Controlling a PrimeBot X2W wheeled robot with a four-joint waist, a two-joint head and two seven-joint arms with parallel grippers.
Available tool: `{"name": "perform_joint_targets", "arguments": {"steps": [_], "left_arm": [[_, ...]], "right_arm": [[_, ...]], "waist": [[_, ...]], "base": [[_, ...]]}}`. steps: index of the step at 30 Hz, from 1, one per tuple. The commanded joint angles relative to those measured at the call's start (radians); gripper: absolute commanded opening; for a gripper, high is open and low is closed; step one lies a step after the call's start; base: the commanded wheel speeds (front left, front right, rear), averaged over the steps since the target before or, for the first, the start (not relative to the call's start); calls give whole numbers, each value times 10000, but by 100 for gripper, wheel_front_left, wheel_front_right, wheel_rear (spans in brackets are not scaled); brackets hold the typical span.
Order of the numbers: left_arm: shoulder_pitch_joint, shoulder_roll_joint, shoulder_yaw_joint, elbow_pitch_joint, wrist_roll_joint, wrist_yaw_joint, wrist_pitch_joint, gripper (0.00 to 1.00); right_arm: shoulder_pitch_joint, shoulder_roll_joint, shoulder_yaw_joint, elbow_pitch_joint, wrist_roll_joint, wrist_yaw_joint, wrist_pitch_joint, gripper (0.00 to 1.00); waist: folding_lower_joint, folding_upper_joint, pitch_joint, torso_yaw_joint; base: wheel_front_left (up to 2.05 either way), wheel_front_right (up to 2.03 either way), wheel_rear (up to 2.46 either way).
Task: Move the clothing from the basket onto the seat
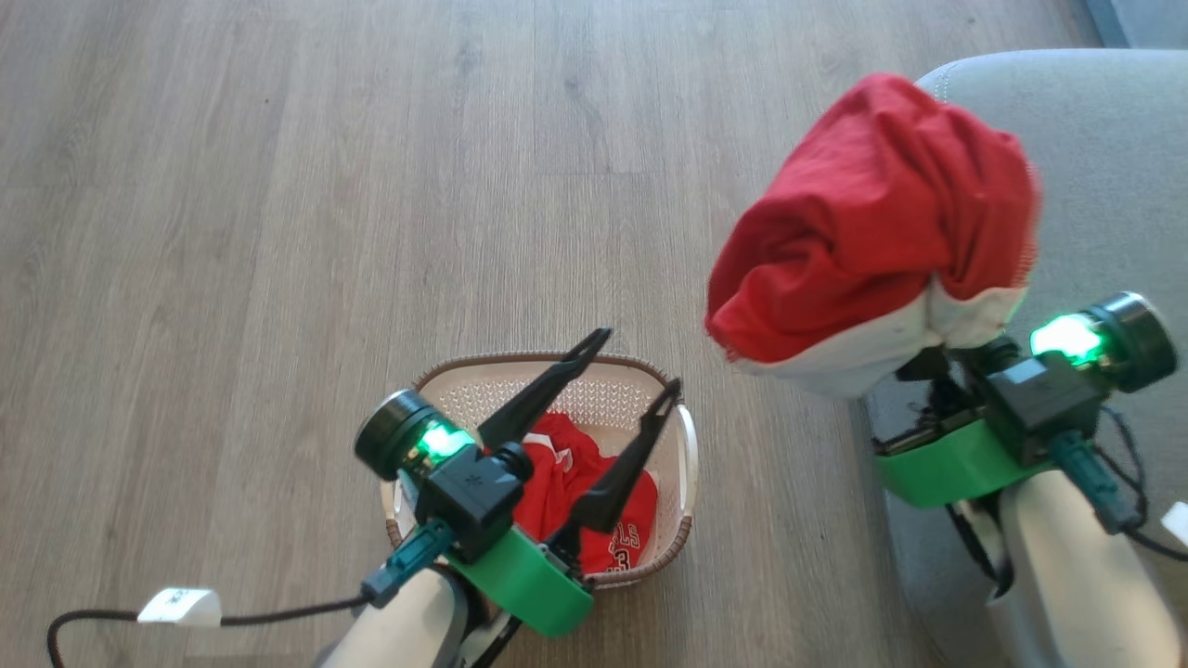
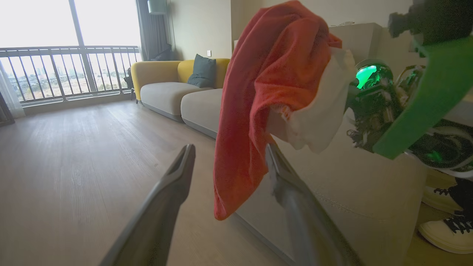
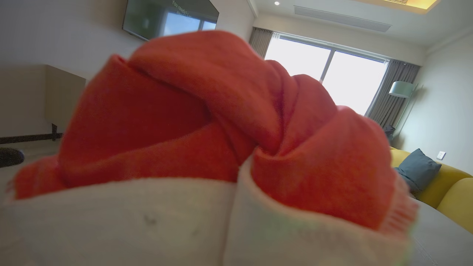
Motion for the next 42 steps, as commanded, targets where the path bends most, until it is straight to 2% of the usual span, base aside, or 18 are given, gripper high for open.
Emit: {"name": "perform_joint_targets", "arguments": {"steps": [1, 10, 18, 24, 34, 42], "left_arm": [[-135, 59, 396, -229, 87, -13, -47, 100], [173, 286, 298, 730, 252, -13, -47, 100], [538, 491, 65, 1605, 191, -13, -47, 100], [649, 415, 221, 1738, 190, -13, -47, 100], [633, 320, 313, 1609, 236, -13, -47, 100], [744, 291, 225, 1524, 209, -13, -47, 100]], "right_arm": [[-214, -58, 54, -420, -54, -4, -23, 0], [-97, -136, -844, -637, -132, -4, -23, 0], [257, 90, -1314, -415, -177, -4, -23, 0], [489, 264, -1662, 68, -195, -4, -23, 0], [446, 300, -1731, 79, -237, -4, -23, 0], [474, 190, -1860, -13, -289, -4, -23, 0]], "waist": [[0, 0, -4, 0], [0, 0, 23, -41], [0, 0, -57, -216], [0, 0, -95, -273], [0, 0, -138, -357], [0, 0, -274, -842]], "base": [[0, 0, 0], [0, 0, 0], [0, 0, 0], [0, 0, 0], [0, 0, 0], [0, 0, 0]]}}
